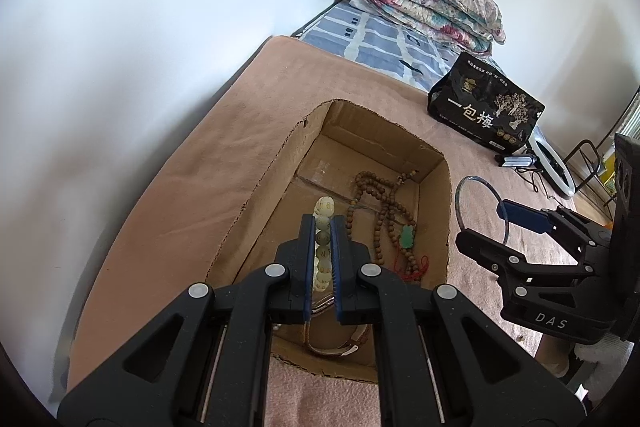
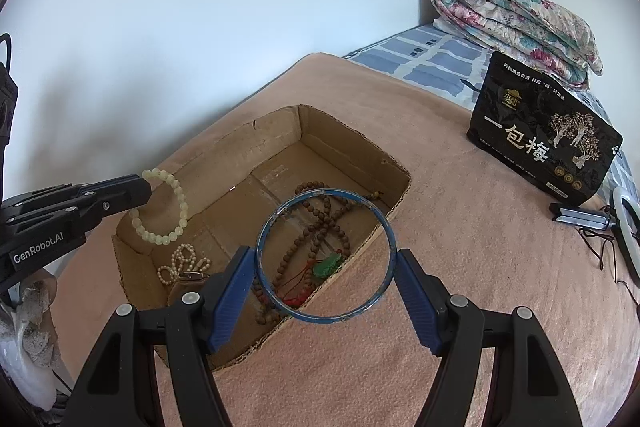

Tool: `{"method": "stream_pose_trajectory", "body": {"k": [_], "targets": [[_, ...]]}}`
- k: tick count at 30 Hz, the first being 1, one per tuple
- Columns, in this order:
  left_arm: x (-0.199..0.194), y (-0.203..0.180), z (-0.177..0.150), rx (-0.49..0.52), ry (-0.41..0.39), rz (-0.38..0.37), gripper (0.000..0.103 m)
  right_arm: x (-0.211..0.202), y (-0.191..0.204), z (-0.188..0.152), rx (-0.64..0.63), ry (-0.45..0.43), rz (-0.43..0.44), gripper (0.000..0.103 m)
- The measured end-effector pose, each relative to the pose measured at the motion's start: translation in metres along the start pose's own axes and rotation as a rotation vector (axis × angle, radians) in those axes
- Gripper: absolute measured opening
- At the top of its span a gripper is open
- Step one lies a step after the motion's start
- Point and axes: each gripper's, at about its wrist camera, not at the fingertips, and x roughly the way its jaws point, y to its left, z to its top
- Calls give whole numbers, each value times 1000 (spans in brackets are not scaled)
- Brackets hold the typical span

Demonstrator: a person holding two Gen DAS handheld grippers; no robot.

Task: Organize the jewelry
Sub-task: 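Carry the bracelet with the left tool while the right tool carries the bangle over the box, then open the left tool to drop the bracelet while the right tool releases the bangle into the box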

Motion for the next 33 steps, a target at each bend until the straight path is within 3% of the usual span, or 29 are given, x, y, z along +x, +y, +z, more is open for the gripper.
{"method": "stream_pose_trajectory", "body": {"k": [19,23,25,27,28,33], "targets": [[-2,-2,1,6,4,1,5,8,0,9,14,1,-3,74],[-2,-2,1,2,7,6,5,5,0,10,18,-13,-7,86],[-2,-1,0,-7,11,10,10,4,0,10,14,-15,-13,86],[-2,0,1,-15,7,14,35,2,1,10,11,-16,-20,88],[-3,0,0,-17,-2,18,39,2,1,10,9,-17,-22,89],[-5,2,2,-18,-9,26,41,-1,2,10,2,-22,-35,93]]}}
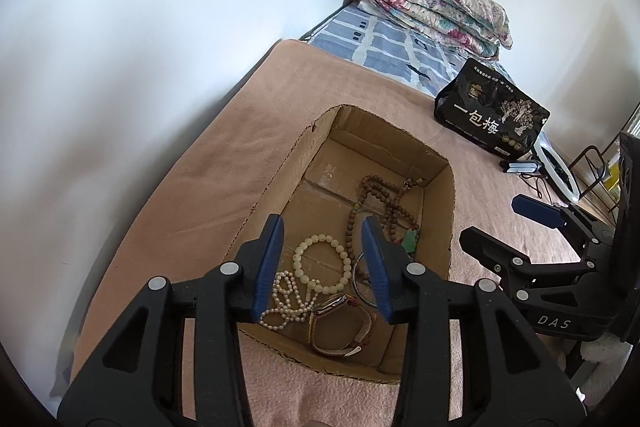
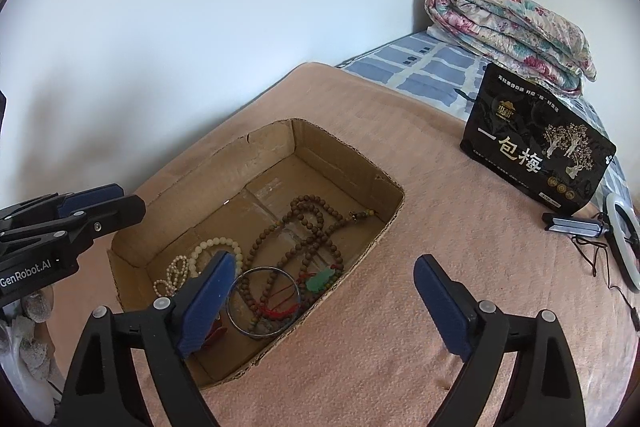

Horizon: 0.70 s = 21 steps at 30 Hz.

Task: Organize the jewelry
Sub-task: 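Open the left tool to drop the bracelet while the right tool releases the bangle into the box, then move both tools away from the box toward the small pearl earring on the blanket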

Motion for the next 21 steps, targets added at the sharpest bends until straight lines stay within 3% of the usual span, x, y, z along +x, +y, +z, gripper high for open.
{"method": "stream_pose_trajectory", "body": {"k": [5,10,15,18,21], "targets": [[-3,1,-1,-15,-13,5,60,-3,1,-1,-5,2,-20,93],[-5,-2,-2,-12,-13,18,61,-9,1,-5,2,1,-31,93],[-9,-6,-3,-3,-26,16,69,-18,-2,-10,8,-3,-35,93],[-12,-14,-5,20,-35,21,70,-23,-4,-13,15,-7,-43,103],[-14,-21,-6,38,-38,17,70,-29,-7,-17,23,-16,-50,103]]}}
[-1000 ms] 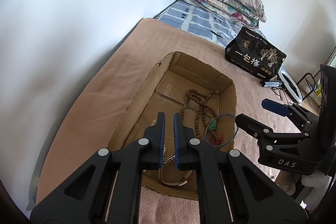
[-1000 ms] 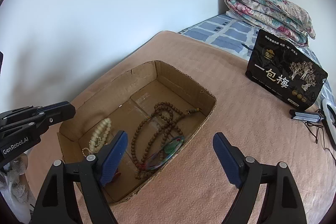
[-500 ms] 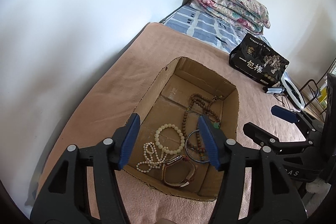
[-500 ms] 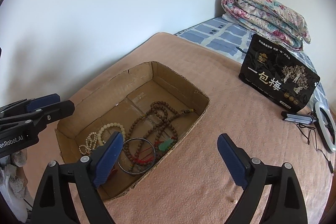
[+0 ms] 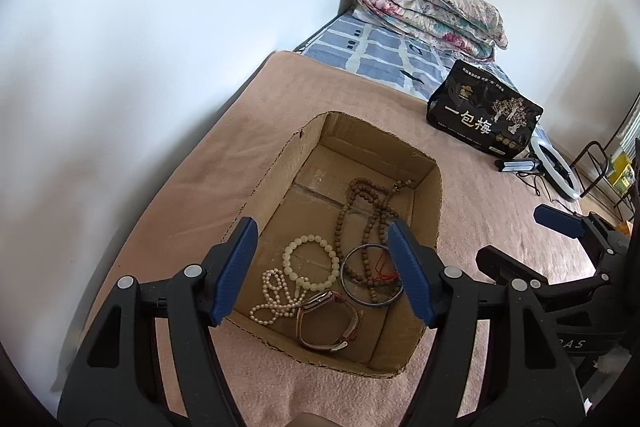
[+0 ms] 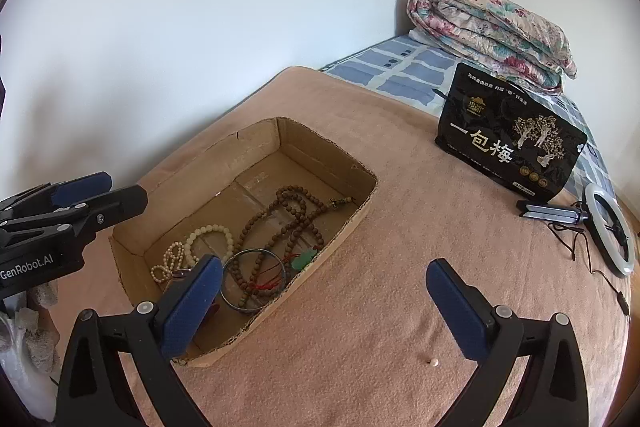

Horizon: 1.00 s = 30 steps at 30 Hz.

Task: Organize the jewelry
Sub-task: 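Move both tools away from the box toward the small pearl earring on the blanket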

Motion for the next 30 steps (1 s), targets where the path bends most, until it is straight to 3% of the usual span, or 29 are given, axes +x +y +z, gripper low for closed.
{"method": "stream_pose_trajectory", "body": {"k": [18,30], "targets": [[-20,-61,-6,135,-43,-42,70,-36,-40,-32,77,-14,-54,103],[-13,-118,-14,240,-24,-93,70,-70,-89,-68,178,-10,-97,103]]}}
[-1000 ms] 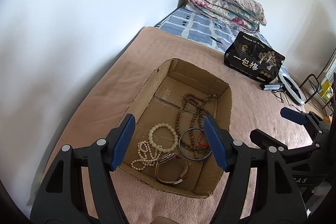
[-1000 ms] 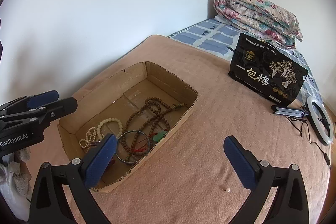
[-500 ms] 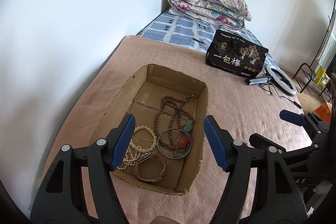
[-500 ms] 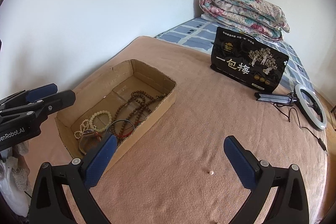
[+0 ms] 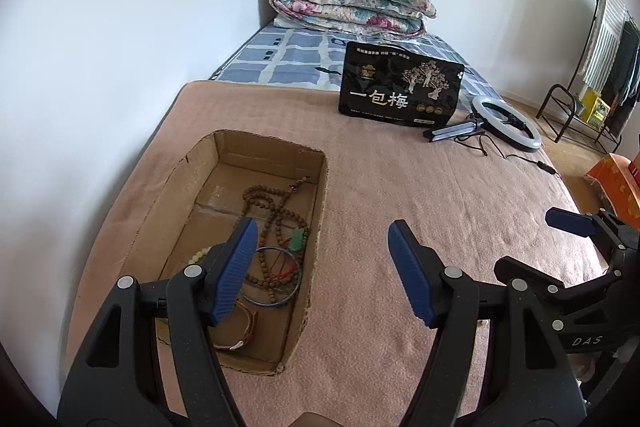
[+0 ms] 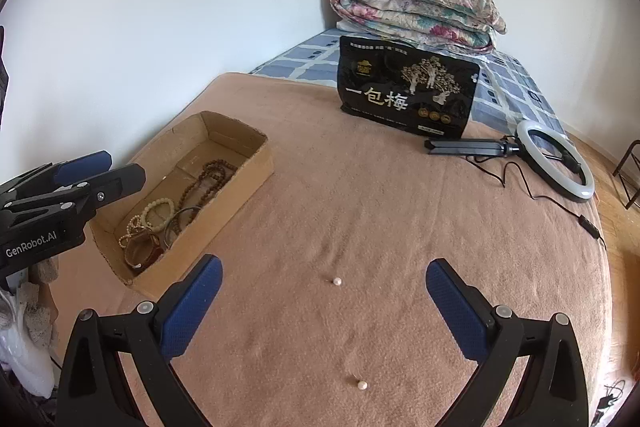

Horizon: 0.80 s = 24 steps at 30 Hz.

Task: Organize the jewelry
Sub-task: 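Move both tools away from the box toward the small pearl earring on the blanket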

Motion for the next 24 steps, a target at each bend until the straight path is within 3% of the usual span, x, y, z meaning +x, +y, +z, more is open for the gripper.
{"method": "stream_pose_trajectory", "body": {"k": [14,17,24], "targets": [[36,-57,0,38,56,-135,70,-9,-62,-39,84,26,-53,103],[49,-64,-3,39,81,-160,57,-7,-67,-51,81,19,-59,102],[83,-85,-22,96,151,-176,43,6,-62,-85,5,64,-55,86]]}}
